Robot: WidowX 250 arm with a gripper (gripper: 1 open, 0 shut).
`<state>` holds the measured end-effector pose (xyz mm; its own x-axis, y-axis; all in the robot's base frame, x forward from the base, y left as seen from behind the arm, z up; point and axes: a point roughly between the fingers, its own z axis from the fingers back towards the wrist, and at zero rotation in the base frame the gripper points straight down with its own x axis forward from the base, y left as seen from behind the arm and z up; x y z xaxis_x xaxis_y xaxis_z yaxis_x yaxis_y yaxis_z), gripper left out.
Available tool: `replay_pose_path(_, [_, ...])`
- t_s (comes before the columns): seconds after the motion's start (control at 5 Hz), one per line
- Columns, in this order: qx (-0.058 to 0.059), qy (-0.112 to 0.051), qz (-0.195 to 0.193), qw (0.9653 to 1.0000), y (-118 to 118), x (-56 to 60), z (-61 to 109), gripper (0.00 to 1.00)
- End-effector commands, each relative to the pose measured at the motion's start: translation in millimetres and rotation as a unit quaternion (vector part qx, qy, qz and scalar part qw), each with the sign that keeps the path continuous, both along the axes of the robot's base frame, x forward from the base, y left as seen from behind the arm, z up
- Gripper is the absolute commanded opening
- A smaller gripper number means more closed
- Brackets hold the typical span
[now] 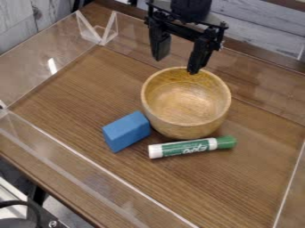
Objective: Put the green marker in the brown bowl
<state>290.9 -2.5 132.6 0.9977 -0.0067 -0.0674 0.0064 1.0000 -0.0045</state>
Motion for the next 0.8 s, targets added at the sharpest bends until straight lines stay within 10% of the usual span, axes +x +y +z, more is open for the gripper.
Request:
replay_pose_path(0.0, [-0.003, 0.006, -0.058, 0.9983, -7.4, -4.2, -5.1, 1.0])
replay_pose_path(0.2, [-0.008, 0.005, -0.157, 0.9875, -23.2, -13.6, -7.9, 1.0])
replay_pose_path(0.6, [-0.012, -0.003, -0.344, 0.9389, -45.3, -22.8, -14.6, 1.0])
